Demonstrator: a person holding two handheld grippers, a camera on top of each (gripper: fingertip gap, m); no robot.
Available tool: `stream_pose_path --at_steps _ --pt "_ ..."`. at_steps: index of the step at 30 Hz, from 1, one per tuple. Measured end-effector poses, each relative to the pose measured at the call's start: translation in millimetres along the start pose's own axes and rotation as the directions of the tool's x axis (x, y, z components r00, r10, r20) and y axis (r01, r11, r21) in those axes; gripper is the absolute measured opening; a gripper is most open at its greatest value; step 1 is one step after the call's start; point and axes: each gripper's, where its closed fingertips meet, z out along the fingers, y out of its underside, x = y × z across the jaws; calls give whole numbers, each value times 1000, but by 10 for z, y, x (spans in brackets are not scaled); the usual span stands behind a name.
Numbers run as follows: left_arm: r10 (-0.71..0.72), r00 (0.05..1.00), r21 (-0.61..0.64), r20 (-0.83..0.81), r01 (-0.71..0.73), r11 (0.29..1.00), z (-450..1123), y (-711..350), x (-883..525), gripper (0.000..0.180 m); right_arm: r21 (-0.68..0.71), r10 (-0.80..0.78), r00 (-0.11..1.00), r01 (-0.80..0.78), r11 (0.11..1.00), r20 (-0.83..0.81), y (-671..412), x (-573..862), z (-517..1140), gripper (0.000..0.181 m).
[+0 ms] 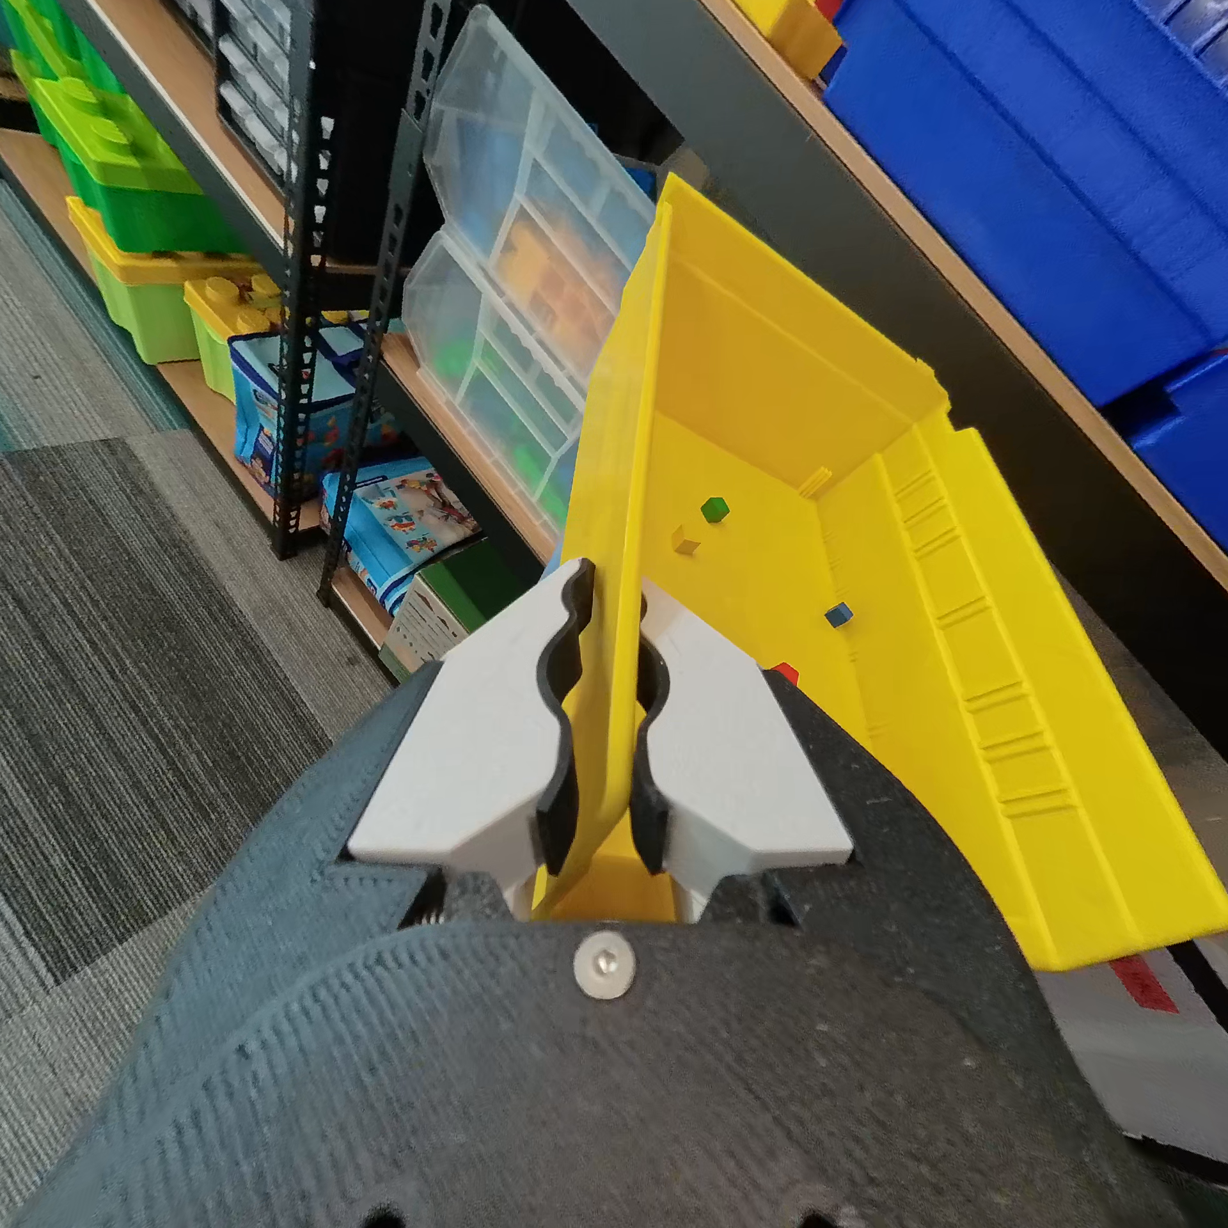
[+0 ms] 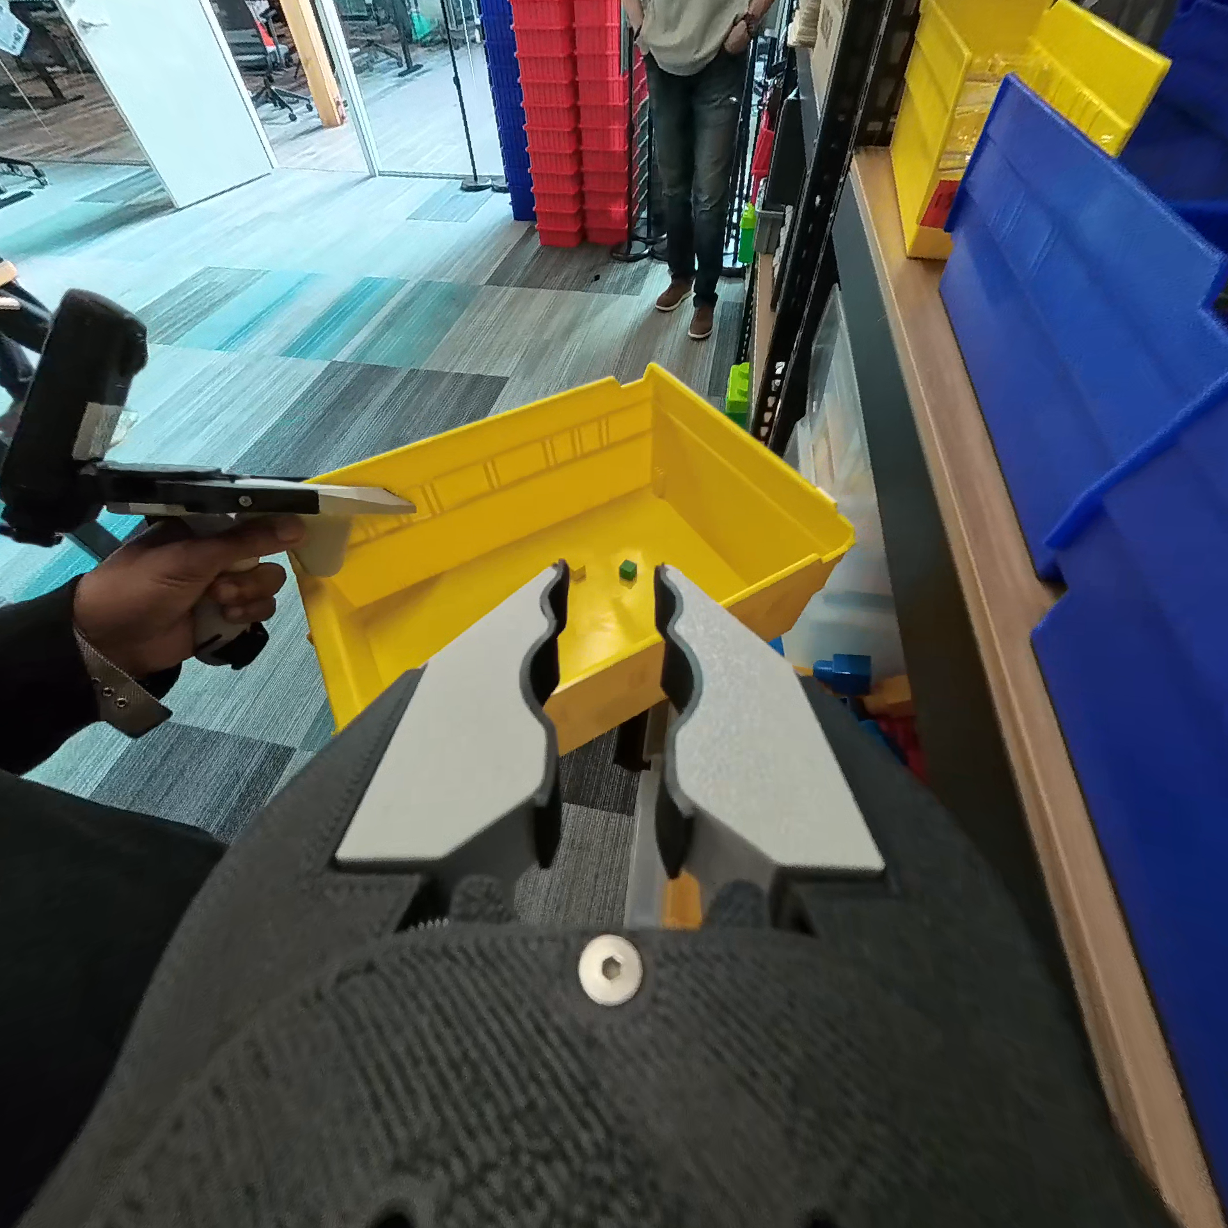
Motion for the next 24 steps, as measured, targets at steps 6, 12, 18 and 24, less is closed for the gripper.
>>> stream_pose_path --at_steps 6,12,18,24 --pt "-18 1000 8 9 17 1000 -52 39 -8 2 7 -3 1000 2 1000 12 -29 -4 -20 24" --pt "-15 1000 13 19 15 1000 -90 65 6 2 5 -5 999 5 1000 32 -5 -57 -28 24" --pt "-9 1000 17 28 8 1000 -107 91 30 2 8 -3 999 3 1000 36 22 -89 -78 24" --pt "-5 1000 18 31 5 1000 -111 112 54 2 19 15 999 -15 1000 37 27 -92 -150 24"
